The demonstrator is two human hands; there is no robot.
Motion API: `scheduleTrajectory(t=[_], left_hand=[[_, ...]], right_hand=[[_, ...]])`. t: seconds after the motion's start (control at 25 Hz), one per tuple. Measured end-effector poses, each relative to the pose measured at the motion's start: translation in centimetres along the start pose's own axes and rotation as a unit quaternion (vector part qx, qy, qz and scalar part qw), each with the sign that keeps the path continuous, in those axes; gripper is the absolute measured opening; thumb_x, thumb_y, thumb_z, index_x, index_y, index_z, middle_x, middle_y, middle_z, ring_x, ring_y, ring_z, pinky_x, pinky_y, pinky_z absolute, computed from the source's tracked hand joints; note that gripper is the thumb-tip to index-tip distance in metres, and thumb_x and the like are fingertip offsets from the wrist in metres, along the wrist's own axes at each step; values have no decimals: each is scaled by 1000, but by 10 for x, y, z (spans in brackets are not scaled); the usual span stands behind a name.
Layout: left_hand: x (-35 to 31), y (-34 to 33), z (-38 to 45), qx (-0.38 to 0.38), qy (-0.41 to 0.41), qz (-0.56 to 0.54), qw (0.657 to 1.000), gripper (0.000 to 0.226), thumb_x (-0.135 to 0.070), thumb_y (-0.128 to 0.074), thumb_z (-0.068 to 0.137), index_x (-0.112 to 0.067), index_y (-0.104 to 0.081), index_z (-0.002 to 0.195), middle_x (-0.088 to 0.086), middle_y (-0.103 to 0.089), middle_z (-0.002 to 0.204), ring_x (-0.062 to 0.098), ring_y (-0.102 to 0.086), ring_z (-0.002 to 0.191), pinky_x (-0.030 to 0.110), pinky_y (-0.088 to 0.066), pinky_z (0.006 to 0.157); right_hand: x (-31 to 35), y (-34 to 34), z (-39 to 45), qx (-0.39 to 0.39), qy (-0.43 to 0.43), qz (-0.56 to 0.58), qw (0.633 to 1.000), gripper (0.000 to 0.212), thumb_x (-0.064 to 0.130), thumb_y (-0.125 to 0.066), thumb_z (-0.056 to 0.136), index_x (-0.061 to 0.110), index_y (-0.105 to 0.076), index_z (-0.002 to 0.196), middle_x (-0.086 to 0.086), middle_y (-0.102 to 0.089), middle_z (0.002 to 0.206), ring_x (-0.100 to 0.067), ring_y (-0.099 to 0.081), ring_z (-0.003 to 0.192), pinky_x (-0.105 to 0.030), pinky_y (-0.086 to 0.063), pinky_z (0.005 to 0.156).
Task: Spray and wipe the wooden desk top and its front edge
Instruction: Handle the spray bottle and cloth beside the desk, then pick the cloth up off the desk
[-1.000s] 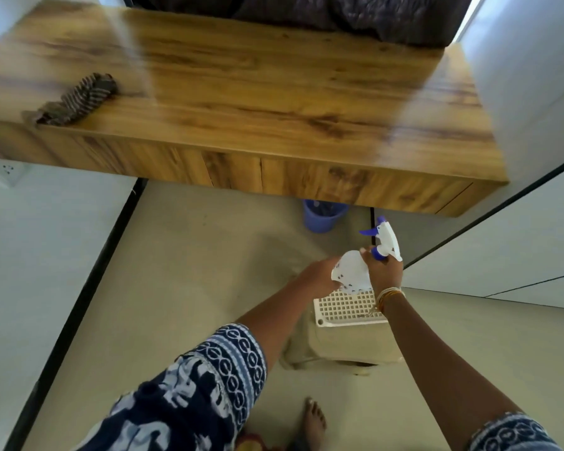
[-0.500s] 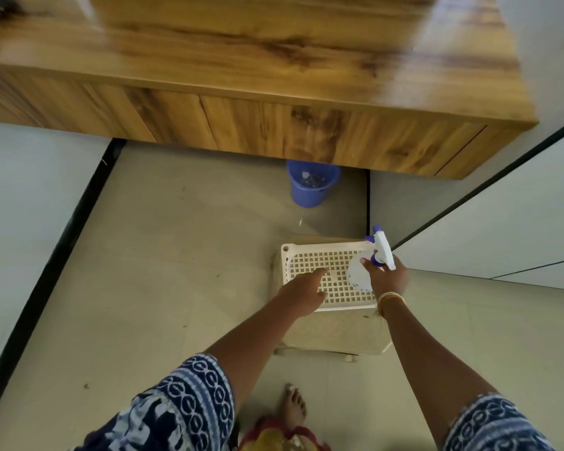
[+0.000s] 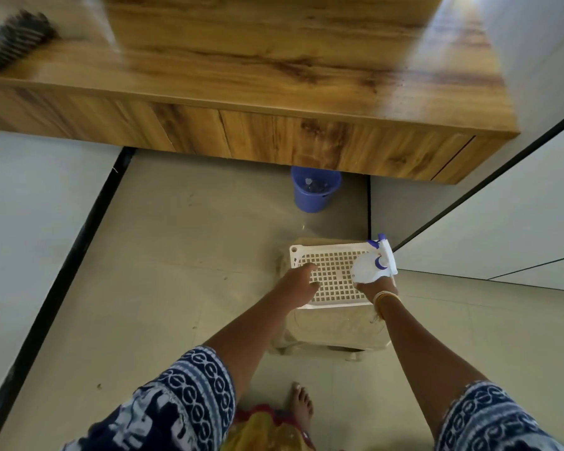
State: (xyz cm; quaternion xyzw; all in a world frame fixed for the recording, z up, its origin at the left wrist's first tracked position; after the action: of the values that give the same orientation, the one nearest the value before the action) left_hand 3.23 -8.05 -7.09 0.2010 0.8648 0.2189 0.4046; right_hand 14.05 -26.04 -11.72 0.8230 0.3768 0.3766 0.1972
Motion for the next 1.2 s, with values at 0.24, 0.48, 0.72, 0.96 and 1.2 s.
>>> scheduleTrajectory(t=[0.24, 0.48, 0.72, 0.96, 1.2], left_hand=[[12, 87, -70, -30, 8, 12, 999, 53, -22, -54, 96, -12, -38, 145, 15, -49, 143, 28, -47, 132, 36, -39, 106], [75, 213, -126, -91, 12, 61, 994, 55, -27, -53, 97, -14, -36, 147, 15, -47, 144, 31, -48, 130, 37, -43, 102], [157, 357, -171, -171, 19, 101, 980, 51, -27, -52, 97, -12, -38, 144, 14, -50, 139, 30, -49, 126, 38, -45, 99], [202, 472, -175, -229, 26, 65, 971, 55, -27, -52, 97, -12, -34, 147, 13, -44, 147, 28, -43, 134, 38, -38, 107], [233, 575, -138, -286, 32, 12, 958, 38, -26, -48, 95, -8, -53, 128, 15, -59, 128, 33, -55, 120, 39, -45, 99]], right_hand=[[93, -37, -85, 79, 54, -71, 993, 61, 35, -71, 87, -1, -48, 130, -14, -63, 123, -35, -61, 111, -40, -48, 95], [242, -116, -179, 123, 175, -137, 967, 60, 43, -60, 93, -3, -56, 131, -20, -60, 131, -35, -56, 122, -32, -43, 94], [390, -207, -270, 141, 287, -134, 938, 46, 38, -50, 99, 2, -64, 124, -17, -62, 131, -36, -55, 122, -33, -42, 97], [512, -266, -317, 134, 361, -86, 919, 42, 33, -59, 95, -5, -67, 111, -20, -68, 116, -36, -62, 111, -38, -47, 90], [631, -324, -297, 152, 333, -38, 930, 47, 36, -67, 90, 5, -56, 124, -15, -60, 121, -29, -58, 112, -35, -45, 90]])
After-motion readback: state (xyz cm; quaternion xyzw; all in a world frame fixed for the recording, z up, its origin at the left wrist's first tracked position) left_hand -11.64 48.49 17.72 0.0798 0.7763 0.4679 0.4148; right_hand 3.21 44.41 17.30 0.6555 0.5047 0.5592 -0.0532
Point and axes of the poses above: each hand's wrist, its own z-axis towards the middle knuckle, its own y-axis out of the back of the hand, x = y × z, the point moved 6 cm from there along z, towards the middle knuckle
